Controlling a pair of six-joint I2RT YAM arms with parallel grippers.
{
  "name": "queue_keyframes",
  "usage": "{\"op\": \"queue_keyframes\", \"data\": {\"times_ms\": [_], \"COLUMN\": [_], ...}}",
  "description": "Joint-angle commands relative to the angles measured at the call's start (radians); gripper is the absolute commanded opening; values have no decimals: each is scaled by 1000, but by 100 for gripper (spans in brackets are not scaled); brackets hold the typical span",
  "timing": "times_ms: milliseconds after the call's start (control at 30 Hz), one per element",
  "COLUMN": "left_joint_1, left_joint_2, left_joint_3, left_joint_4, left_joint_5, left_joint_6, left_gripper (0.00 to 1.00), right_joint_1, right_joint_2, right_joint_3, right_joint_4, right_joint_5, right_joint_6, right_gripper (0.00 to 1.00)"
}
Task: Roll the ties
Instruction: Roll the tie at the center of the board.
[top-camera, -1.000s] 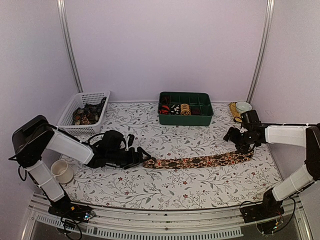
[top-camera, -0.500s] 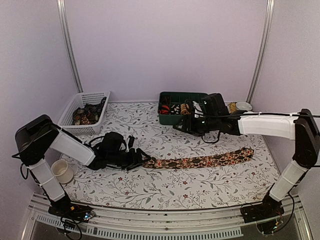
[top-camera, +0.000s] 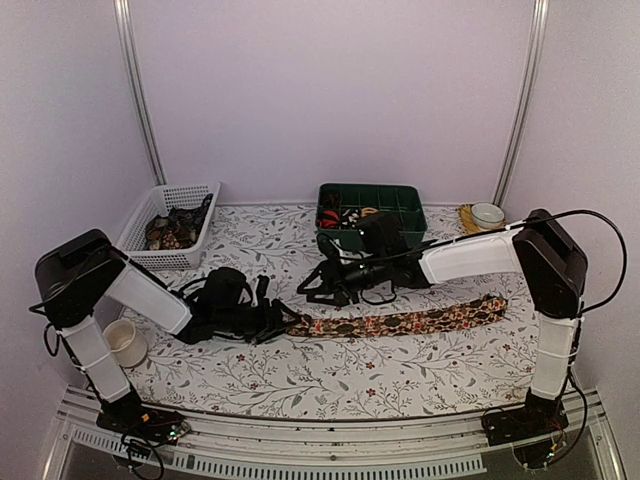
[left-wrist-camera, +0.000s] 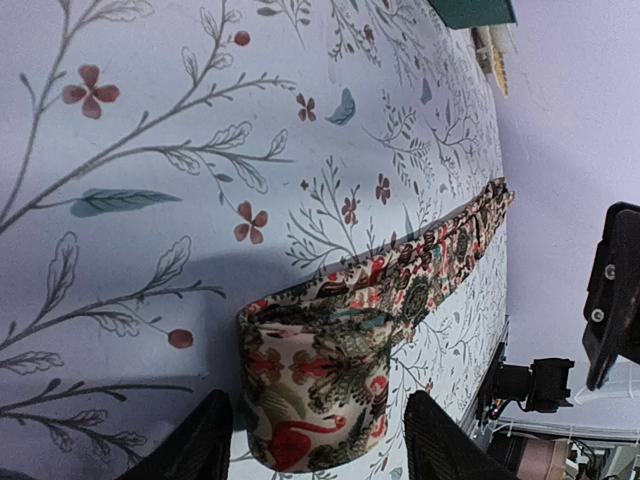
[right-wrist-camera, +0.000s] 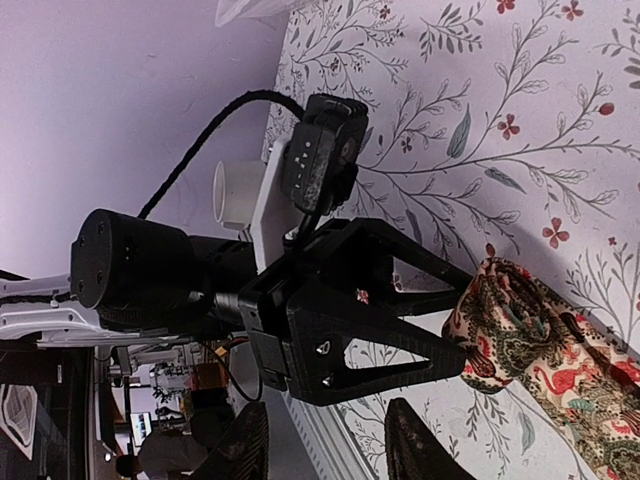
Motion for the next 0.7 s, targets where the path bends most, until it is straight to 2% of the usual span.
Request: {"op": "queue_keyframes", "data": {"times_ms": [0, 367, 667], "left_joint_1": [-12, -13, -12], "left_joint_2": [44, 63, 67], "left_joint_3": [0, 14, 19], "left_joint_4": [-14, -14, -20], "left_joint_5": [14, 15, 14], "left_joint_6": [-18, -25, -30], "left_gripper": [59, 55, 53], "right_joint_1": [4, 5, -6], "right_joint_2": [103, 253, 284], "right_joint_3": [36, 45, 84], "right_joint_4": [15, 103, 50], "right_joint_5": [-110, -185, -149], "right_joint_6": [44, 124, 92], "right_gripper": [38, 38, 39]}}
